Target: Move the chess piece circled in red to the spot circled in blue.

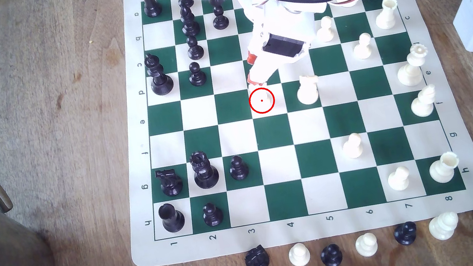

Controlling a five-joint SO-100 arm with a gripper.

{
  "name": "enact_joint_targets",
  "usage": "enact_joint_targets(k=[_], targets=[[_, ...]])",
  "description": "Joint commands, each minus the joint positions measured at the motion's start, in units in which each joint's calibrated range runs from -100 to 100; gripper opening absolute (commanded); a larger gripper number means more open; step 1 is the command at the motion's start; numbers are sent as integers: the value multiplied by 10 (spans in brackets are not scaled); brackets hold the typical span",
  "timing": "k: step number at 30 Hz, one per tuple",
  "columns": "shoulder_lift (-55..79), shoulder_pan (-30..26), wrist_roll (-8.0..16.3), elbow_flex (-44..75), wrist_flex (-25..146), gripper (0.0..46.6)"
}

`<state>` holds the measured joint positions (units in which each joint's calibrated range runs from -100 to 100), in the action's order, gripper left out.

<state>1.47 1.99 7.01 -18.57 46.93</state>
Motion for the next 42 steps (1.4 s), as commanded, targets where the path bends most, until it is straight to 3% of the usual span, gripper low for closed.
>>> enact_joint_targets(k=[1, 10, 42], targets=[[-16, -3, 5, 46, -6, 113], [-27, -25, 20, 42, -10, 110], [-10, -34, 19, -55, -68, 104]])
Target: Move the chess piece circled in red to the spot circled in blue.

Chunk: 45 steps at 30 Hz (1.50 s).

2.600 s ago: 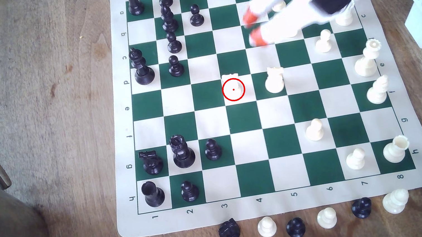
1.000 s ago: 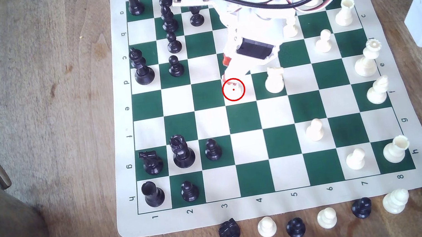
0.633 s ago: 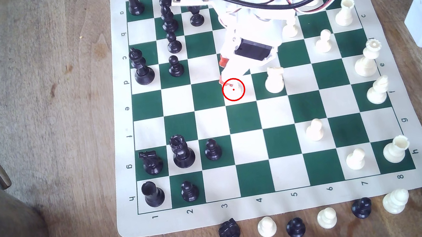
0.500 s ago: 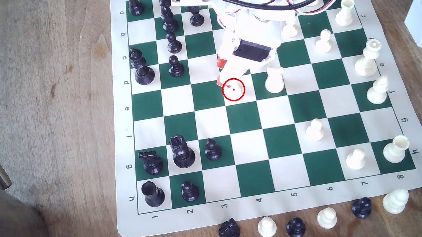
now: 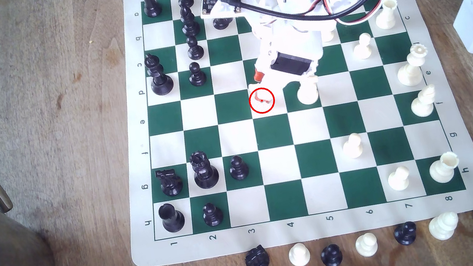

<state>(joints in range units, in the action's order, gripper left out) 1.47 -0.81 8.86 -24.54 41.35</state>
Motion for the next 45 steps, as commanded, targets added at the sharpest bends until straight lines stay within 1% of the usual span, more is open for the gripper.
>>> enact_joint_targets(k=[1, 8, 13, 14, 16, 17, 27, 33, 36, 38, 39, 43, 44, 45], targets=[[-9, -6, 0, 3, -15, 103], [-1, -8, 1, -8, -32, 100], [1, -7, 1, -32, -67, 90], [1, -6, 1, -36, -72, 80], [1, -5, 0, -41, -79, 44], [1, -3, 0, -44, -85, 2], [-21, -1, 2, -47, -92, 2], [-131, 2, 4, -19, -48, 2], [-210, -6, 8, -27, -11, 2], [-257, -16, 10, -54, 2, 2], [-313, -30, 12, -94, 19, 2], [-430, -59, 15, -178, 58, 2], [-498, -77, 15, -220, 98, 2], [-523, -84, 15, -234, 114, 2]])
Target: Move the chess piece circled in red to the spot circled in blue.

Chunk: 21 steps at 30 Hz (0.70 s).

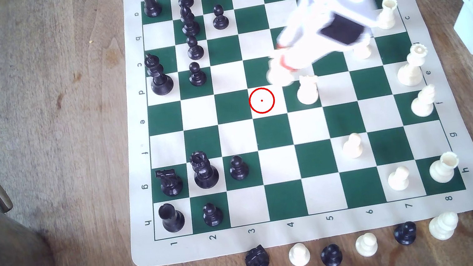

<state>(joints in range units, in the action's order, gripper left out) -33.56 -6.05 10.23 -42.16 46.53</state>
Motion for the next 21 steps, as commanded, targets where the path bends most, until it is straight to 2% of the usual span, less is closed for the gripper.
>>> enact_joint_targets(k=[1, 7, 9, 15, 21], targets=[[-201, -38, 1, -73, 78, 2], [-340, -70, 3, -130, 172, 2], [-402, -108, 5, -154, 216, 2], [-475, -204, 22, -158, 296, 2], [-517, -264, 38, -159, 352, 2]])
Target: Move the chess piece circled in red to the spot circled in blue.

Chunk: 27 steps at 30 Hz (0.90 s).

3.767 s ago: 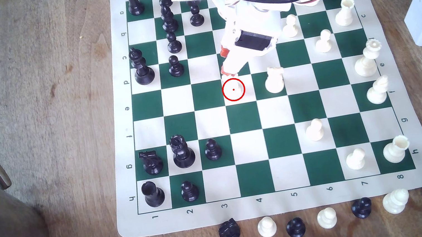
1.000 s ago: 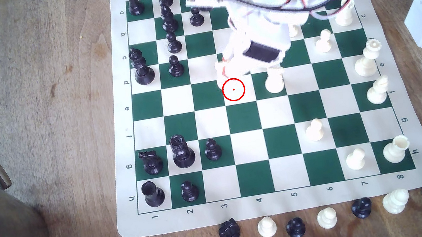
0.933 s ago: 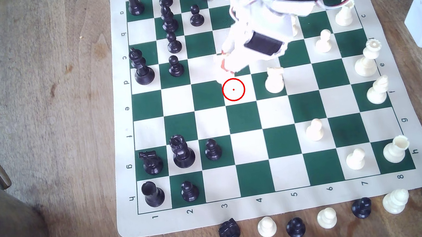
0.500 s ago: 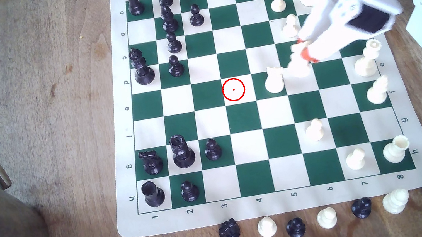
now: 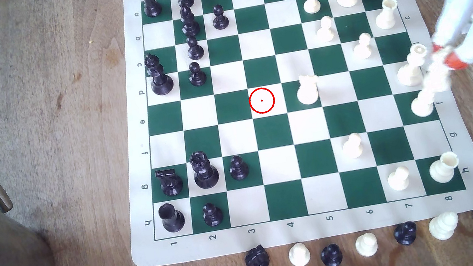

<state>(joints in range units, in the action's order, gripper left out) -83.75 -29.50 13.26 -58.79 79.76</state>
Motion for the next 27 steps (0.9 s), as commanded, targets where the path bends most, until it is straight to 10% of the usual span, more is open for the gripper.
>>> enact_joint_targets(k=[1, 27], targets=[[-22, -39, 9, 5, 23, 2], [-27, -154, 19, -85, -8, 2]])
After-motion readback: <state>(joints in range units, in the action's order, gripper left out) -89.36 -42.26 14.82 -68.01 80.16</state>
